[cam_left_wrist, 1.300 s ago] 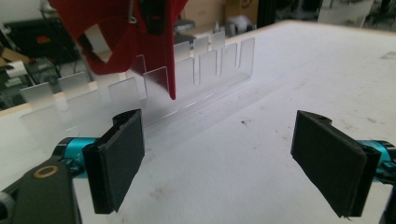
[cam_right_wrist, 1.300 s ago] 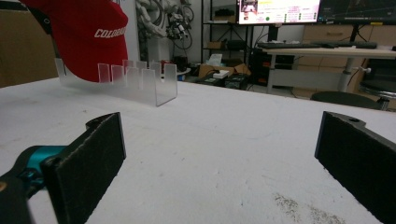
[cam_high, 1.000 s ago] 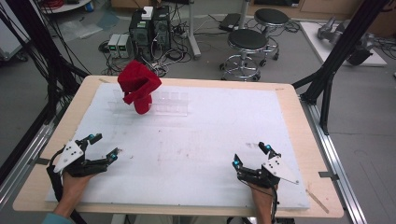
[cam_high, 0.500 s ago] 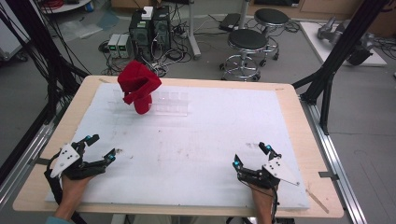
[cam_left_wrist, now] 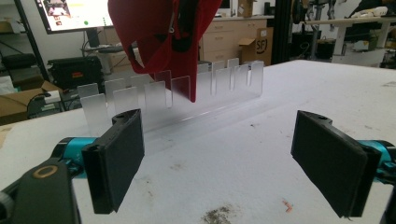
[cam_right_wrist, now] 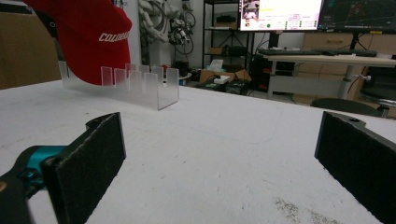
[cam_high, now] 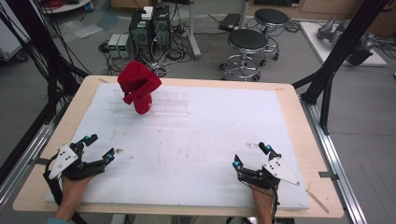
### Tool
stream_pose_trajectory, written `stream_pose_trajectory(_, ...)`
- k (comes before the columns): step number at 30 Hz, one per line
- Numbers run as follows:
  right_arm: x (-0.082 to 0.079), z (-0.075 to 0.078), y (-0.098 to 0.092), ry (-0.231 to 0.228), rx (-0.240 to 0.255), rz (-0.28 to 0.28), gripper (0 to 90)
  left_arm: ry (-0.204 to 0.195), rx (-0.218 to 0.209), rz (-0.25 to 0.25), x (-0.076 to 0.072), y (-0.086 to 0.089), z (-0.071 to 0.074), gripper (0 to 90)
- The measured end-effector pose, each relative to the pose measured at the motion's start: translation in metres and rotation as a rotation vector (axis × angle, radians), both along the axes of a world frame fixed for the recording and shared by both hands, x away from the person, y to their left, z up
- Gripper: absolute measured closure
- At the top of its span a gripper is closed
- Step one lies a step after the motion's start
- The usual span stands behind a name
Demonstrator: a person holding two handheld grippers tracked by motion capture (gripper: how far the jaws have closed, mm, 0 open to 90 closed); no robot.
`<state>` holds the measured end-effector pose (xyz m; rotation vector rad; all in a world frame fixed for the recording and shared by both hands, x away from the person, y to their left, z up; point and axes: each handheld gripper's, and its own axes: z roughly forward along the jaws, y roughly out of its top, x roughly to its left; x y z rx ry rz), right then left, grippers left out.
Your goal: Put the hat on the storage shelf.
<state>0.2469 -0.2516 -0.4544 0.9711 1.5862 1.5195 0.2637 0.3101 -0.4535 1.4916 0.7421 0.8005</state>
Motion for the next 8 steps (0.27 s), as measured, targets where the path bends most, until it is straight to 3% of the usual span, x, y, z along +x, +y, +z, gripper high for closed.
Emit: stream_pose_trajectory(8, -0.0005, -0.0003, -0.0005, -0.004, 0.005, -0.005, 0.6, -0.003, -0.004, -0.004, 0.0000, 0.0005, -0.0002, 17.6)
